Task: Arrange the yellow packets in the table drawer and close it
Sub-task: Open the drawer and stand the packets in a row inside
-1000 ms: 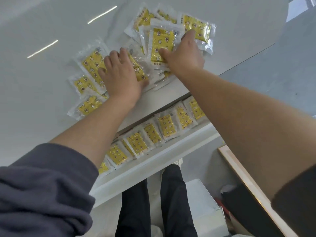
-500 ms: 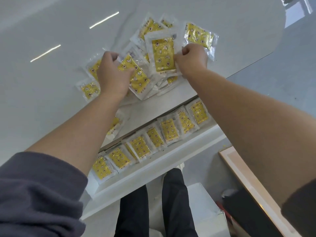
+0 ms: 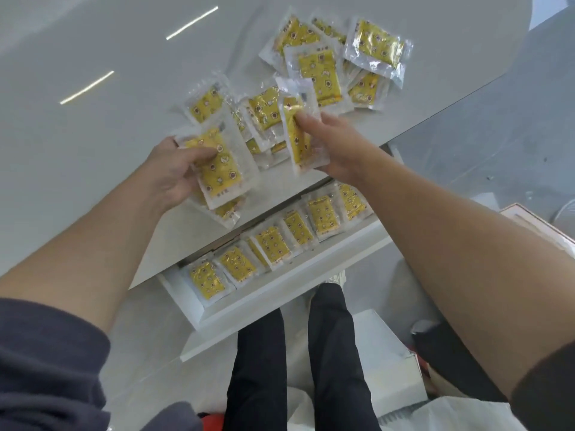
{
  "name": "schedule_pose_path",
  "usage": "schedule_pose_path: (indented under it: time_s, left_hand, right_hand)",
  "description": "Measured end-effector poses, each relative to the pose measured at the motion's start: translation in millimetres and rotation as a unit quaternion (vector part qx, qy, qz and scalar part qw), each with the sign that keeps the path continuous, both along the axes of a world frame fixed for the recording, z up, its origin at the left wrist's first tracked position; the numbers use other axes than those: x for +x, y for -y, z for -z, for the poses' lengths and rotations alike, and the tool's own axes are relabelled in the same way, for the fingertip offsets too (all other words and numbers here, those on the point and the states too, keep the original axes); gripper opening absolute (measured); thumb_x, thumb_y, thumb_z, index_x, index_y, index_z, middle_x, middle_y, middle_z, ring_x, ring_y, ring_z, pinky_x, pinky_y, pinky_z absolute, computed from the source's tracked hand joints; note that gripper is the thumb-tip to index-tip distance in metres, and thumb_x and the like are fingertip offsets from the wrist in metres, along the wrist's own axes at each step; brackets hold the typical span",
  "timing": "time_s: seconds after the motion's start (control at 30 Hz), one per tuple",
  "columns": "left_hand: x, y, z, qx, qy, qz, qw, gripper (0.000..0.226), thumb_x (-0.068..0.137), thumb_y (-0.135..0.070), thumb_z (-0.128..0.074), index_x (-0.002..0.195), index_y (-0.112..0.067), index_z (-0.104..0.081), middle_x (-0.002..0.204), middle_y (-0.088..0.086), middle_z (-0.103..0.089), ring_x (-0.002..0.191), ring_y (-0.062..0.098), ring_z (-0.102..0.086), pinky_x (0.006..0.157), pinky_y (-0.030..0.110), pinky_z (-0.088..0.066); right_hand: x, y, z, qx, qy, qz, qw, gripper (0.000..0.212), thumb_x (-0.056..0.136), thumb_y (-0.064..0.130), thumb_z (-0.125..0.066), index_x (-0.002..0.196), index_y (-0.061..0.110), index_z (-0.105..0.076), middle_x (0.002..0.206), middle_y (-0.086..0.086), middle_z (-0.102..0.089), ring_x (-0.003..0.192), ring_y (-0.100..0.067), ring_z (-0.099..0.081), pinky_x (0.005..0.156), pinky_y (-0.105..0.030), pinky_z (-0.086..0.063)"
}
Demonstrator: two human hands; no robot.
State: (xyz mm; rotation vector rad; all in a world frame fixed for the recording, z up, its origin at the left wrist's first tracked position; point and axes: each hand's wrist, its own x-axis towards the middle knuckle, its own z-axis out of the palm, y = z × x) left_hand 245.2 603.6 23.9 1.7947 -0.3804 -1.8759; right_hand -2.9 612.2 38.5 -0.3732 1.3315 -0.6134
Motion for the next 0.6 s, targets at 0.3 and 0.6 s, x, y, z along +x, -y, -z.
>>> schedule_pose_path:
  time_s: [0.3,0.6]
  left_hand:
    - [34,-24,-5,-0.22,0.287,0.622,0.694,0.008,0.079,-0.015,-0.076,0.079,-0.014,-0.069,0.084,0.003,-0.059,0.084,0.024,-0.058,0.073,0.035,-0.047]
    - [19,-9,16,-0.364,0.36,0.739,0.438,0.027,0.077,-0.019,-0.073,0.104,-0.016,-0.069,0.143,0.004,-0.041,0.131,0.025,-0.036,0.1,0.042,-0.027]
  right_hand:
    - [37,-36,36,0.027,-0.132,-0.119,0.984,0.112,0.037,0.061,-0.088,0.13,0.008,-0.053,0.123,-0.008,-0.065,0.11,-0.027,-0.064,0.097,-0.048,-0.05]
    - [56,-2,10,-0.104,-0.363,-0.23,0.897,0.03,0.091,0.03,-0.064,0.112,0.013,-0.053,0.095,0.002,-0.055,0.096,-0.02,-0.051,0.073,-0.026,-0.044]
